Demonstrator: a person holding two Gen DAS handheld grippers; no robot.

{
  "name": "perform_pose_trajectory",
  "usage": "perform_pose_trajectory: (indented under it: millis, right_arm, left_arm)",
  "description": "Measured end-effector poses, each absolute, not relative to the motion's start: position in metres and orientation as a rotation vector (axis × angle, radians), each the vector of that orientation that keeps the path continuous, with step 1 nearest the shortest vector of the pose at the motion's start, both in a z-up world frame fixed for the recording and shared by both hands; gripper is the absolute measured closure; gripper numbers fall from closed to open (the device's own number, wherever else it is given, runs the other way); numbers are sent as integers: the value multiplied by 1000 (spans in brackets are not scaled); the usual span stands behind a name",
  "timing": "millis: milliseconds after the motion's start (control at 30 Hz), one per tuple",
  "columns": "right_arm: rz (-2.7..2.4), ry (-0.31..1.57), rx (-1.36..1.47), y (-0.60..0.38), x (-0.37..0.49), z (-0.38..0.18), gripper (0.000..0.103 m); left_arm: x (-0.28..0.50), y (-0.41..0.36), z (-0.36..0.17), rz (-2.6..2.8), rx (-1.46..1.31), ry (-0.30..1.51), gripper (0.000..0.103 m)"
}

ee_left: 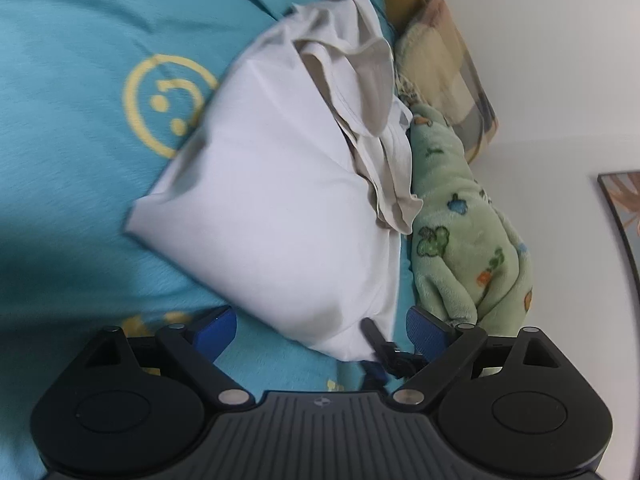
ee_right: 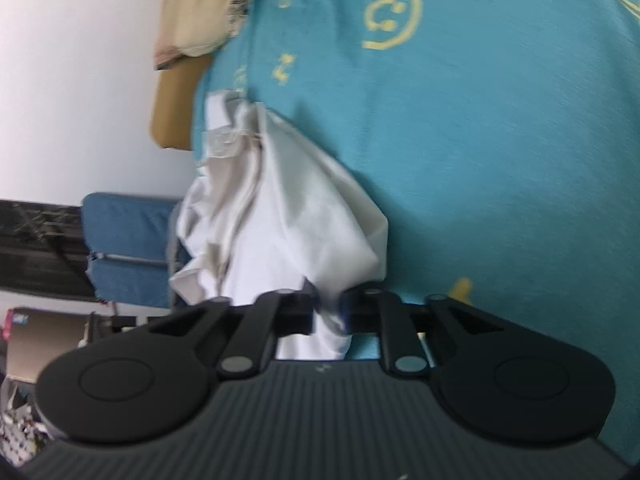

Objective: Fold clothes

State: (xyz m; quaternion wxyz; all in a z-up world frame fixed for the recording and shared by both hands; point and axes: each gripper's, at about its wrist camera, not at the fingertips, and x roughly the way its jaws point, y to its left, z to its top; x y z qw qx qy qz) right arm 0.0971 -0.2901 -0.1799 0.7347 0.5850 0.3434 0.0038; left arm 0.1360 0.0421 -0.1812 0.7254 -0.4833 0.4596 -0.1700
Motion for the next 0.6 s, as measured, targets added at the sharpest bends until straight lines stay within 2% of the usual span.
perform_pose_trajectory:
  millis: [33,67,200,300,367,433,533,600]
  right_arm:
    - [27,739,1279,-290,98,-175,94]
    - [50,717,1282,-290,100,-171,94]
    - [117,643,1254,-293,105,-153,95]
    - [132,622,1219,-296,107,-145,95]
    - [125,624,1217,-298,107,-146,95]
    - [118,625,1213,-299,105,-146,95]
    - [116,616,1195,-297,99,-143,95]
    - [115,608,1180,-296,94,-140,95]
  left_arm:
    - [138,42,-183,-372,-1075,1007,11]
    - [140,43,-185,-369,-1083,1000,19]
    - [149,44,-192,-358,-1116,971,31]
    - [152,48,-195,-333,-1144,935,46]
    - [151,54,-196,-315,-1164,902,70]
    - [152,56,-195,-315,-1158,883,83]
    - [153,56,-184,-316,-1099,845,92]
    - [147,59,-171,-328,-1060,807,95]
